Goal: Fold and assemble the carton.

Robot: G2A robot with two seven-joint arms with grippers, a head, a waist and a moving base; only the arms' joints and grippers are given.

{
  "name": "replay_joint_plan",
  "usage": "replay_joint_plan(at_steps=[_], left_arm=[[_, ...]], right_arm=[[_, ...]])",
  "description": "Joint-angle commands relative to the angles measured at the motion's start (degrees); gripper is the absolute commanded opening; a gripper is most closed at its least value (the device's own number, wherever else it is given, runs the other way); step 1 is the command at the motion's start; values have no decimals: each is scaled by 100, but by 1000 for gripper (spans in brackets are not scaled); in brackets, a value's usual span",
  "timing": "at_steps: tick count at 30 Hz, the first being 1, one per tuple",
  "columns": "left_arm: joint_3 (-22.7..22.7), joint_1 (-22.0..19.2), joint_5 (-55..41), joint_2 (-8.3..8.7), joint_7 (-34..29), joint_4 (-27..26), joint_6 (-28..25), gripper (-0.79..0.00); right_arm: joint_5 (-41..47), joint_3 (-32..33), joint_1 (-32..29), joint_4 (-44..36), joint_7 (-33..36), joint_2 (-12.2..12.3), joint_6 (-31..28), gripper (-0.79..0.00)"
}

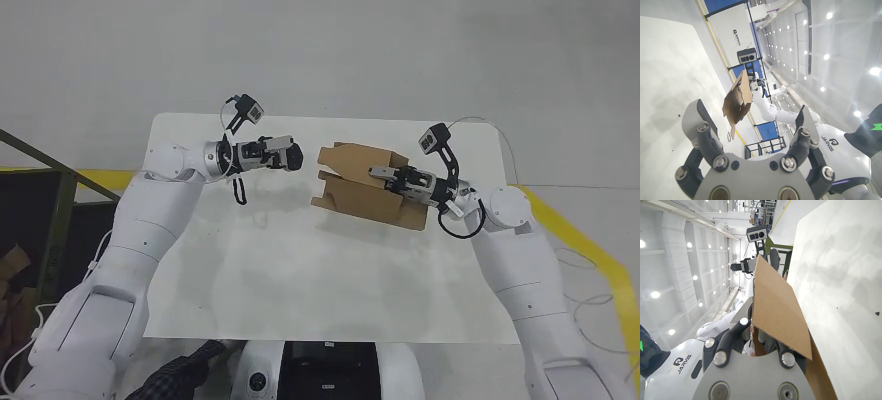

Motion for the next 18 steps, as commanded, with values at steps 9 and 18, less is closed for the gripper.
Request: replay_joint_plan(at_steps=[9, 18], left_arm=[[-6, 79, -79, -6, 125, -121, 114, 0], [-353, 386, -768, 86, -257, -218, 1166, 0]], right_arm=[[-406, 68, -161, -139, -503, 42, 81, -785], [-555, 177, -376, -294, -1069, 77, -36, -785]])
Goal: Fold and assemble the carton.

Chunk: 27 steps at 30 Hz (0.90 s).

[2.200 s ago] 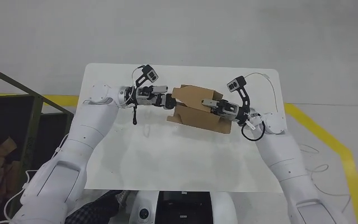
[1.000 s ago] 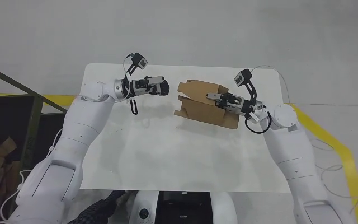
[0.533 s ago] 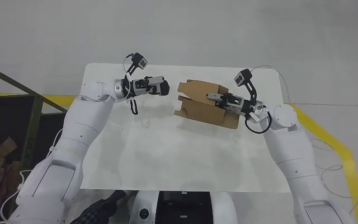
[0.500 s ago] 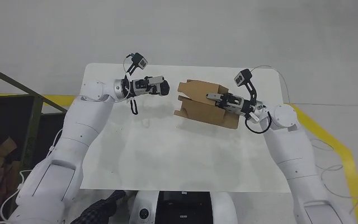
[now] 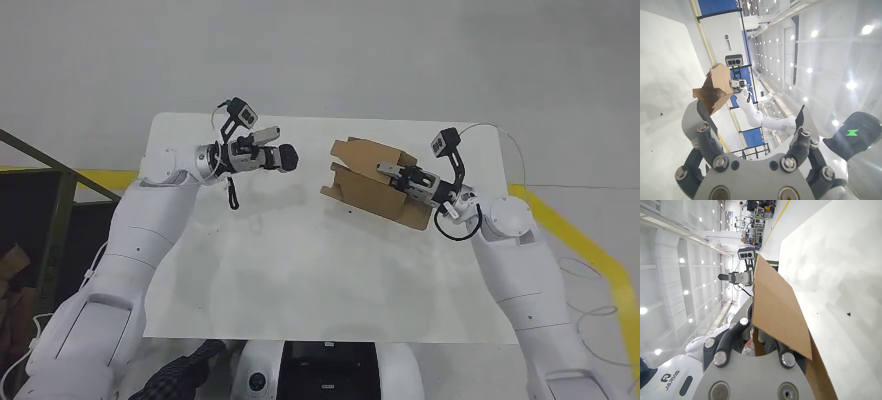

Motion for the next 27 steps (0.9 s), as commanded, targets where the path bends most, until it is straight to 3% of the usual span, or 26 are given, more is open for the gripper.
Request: replay_joint_plan(at_steps=[1, 7, 14, 27], left_arm=[[-17, 76, -99, 21, -231, -50, 424, 0], [55, 221, -91, 38, -597, -309, 941, 0], [423, -55, -317, -92, -1057, -136, 1429, 0], [1412, -693, -316, -420, -1067, 706, 1170, 0]], right_arm=[[-14, 7, -7, -23, -186, -4, -57, -785], [-45, -121, 67, 27, -606, -47, -156, -785], [-86, -350, 255, 280, -874, -112, -164, -785], [287, -575, 415, 445, -912, -204, -88, -785]])
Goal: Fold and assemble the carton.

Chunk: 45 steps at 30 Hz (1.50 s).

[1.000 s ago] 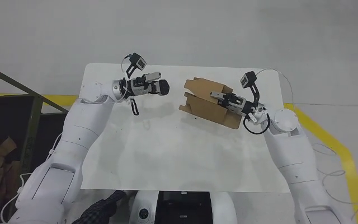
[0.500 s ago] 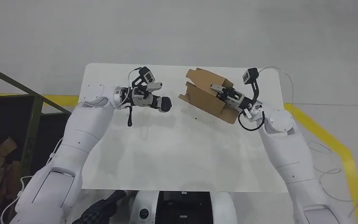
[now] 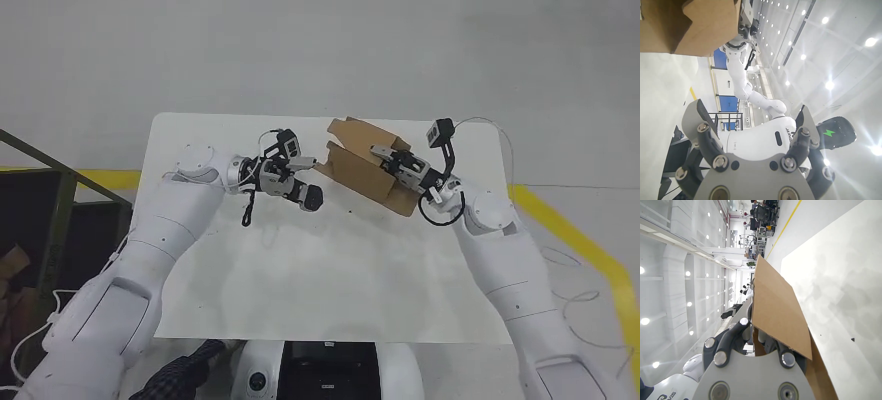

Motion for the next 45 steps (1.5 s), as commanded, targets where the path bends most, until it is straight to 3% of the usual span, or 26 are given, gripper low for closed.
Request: replay_joint_plan(at_steps=[1, 13, 33, 45], left_arm=[[88, -112, -66, -41, 0, 157, -76, 0], [337, -728, -79, -231, 0, 1075, -558, 0], [277, -981, -427, -398, 0, 1526, -844, 0], [110, -964, -426, -411, 0, 1562, -949, 0]], right_arm=[[68, -59, -12, -40, 25, -17, 23, -785], [372, -146, -168, -386, 58, -60, 13, -785], [651, -159, -445, -793, 212, -68, 162, -785], [318, 60, -270, -473, -111, -43, -28, -785]])
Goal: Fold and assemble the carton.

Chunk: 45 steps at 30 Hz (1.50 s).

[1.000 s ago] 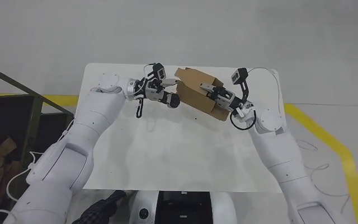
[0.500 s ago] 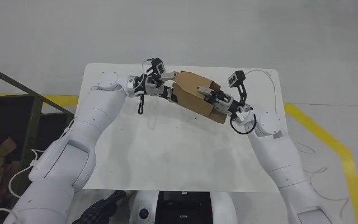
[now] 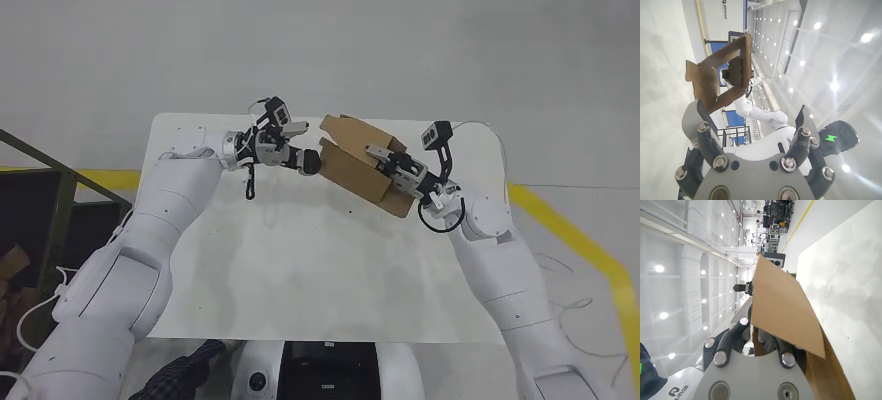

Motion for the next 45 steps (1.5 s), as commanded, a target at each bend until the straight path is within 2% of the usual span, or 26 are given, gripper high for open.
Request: replay_joint_plan(at_steps=[1, 6, 8, 15, 22, 26, 37, 39, 41, 45], left_arm=[[-18, 36, -2, 1, 0, -66, 12, 0], [39, 173, 21, -29, 0, -214, 98, 0], [83, 390, 26, -29, 0, -323, -19, 0], [64, 572, 38, 8, 0, -572, 43, 0], [-77, 531, 156, 65, 36, -531, -54, 0], [-193, 434, 511, 138, 103, -521, -123, 0], [-194, 465, 551, 141, 202, -563, -107, 0], [-221, 538, 610, 165, 265, -726, 22, 0], [-316, 601, 511, 212, 35, -873, 331, 0], [-463, 763, 358, 335, 0, -1274, 824, 0]], right_arm=[[-67, -12, 33, 52, -58, -5, -34, -785], [-132, -109, 138, 194, -213, -44, -129, -785], [-185, -154, 183, 252, -306, -63, -183, -785], [-256, -224, 358, 507, -552, -116, -332, -785], [-272, -162, 469, 779, -626, -130, -417, -785], [-380, -48, 532, 847, -203, -79, -378, -785], [-380, -48, 532, 847, -203, -79, -378, -785], [-398, -35, 461, 771, -293, -76, -338, -785], [-436, 8, 427, 750, -249, -59, -287, -785], [-372, 55, 416, 758, 313, -22, -335, -785]])
